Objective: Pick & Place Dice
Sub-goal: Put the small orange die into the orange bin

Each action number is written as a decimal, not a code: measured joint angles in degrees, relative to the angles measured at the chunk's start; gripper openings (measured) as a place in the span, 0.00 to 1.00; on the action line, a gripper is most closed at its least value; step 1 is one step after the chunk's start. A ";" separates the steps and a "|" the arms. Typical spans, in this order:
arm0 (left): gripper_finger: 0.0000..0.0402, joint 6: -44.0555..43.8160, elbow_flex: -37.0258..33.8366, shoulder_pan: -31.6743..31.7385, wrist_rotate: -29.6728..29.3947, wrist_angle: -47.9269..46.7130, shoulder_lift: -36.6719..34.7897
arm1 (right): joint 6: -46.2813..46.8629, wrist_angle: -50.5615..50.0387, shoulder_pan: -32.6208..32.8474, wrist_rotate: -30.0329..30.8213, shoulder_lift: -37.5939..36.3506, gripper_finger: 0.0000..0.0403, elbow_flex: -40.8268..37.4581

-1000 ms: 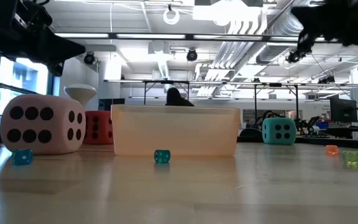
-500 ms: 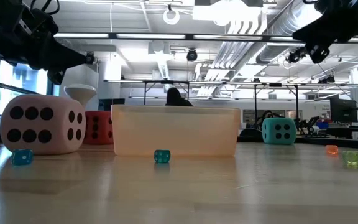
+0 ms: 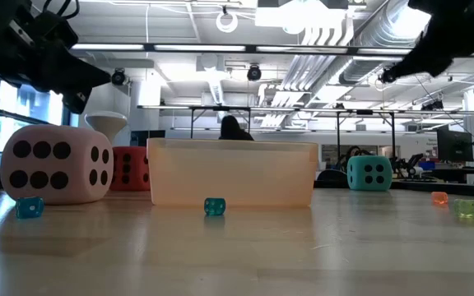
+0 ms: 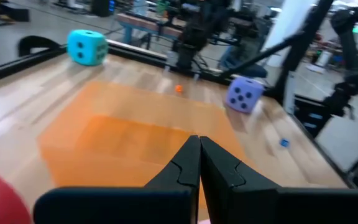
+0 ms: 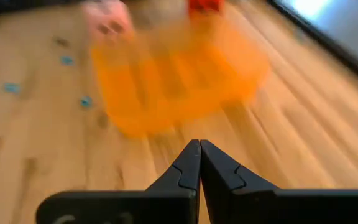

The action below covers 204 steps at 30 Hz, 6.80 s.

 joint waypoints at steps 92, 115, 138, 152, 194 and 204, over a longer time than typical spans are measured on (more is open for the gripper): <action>0.00 1.55 -0.01 -3.69 0.22 3.05 6.01 | 51.25 -6.31 -10.68 -16.35 36.48 0.57 -1.08; 0.00 1.47 0.00 -3.68 0.22 3.03 6.01 | 49.91 -4.75 -12.25 -18.05 36.58 0.26 -1.15; 0.00 1.73 0.00 -3.68 0.49 3.01 6.01 | 46.92 -4.94 -12.25 -20.41 36.61 0.27 -1.19; 0.00 1.68 0.00 -3.68 0.39 3.01 6.01 | 45.87 -4.95 -12.21 -20.65 36.61 0.26 -1.19; 0.00 2.17 0.00 -3.69 0.21 3.03 6.03 | -17.42 31.94 -8.06 -11.82 39.45 0.10 11.79; 0.00 2.17 0.00 -3.69 0.20 3.04 6.03 | -23.74 37.38 -11.36 -22.22 47.50 0.10 12.97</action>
